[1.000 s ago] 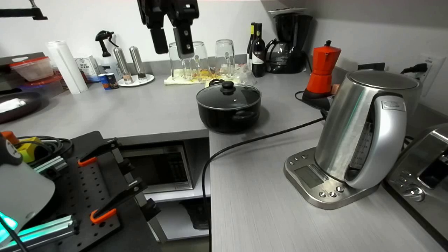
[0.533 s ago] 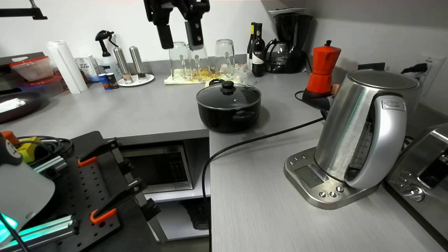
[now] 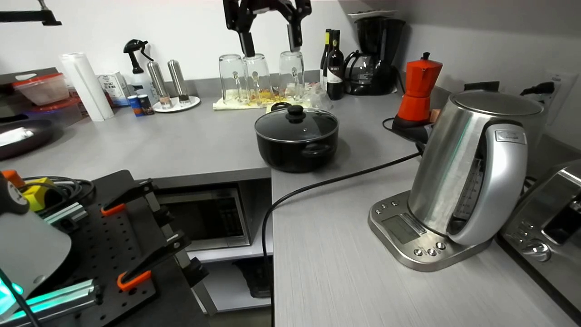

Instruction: Remove the glass lid from the pot.

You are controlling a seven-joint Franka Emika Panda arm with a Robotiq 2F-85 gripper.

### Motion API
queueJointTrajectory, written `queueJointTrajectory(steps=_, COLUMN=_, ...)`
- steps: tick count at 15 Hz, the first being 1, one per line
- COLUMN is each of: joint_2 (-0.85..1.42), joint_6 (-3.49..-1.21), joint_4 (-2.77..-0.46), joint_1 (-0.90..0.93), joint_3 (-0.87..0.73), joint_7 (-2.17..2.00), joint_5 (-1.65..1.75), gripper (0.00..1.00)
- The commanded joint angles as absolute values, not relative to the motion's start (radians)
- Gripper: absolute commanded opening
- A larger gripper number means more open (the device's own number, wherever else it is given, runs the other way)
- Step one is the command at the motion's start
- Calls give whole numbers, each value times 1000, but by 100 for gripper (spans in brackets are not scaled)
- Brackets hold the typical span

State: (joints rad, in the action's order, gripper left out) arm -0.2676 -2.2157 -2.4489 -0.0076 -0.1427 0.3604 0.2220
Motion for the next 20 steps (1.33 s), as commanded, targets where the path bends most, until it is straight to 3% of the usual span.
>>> queueJointTrajectory(steps=1, joint_2=-86, joint_6=-2230, joint_4=-2295, joint_1=16, joint_3=-107, joint_7=438, joint_5=199, gripper=100)
queueJointTrajectory(steps=9, joint_2=171, joint_6=-2261, joint_4=-2077, joint_1=13, joint_3=-2, joint_7=596, joint_5=166, gripper=100)
queueJointTrajectory(steps=20, joint_2=369, joint_6=-2283, joint_4=-1964, joint_1=3, joint_3=97, joint_7=789, joint_5=166, gripper=100)
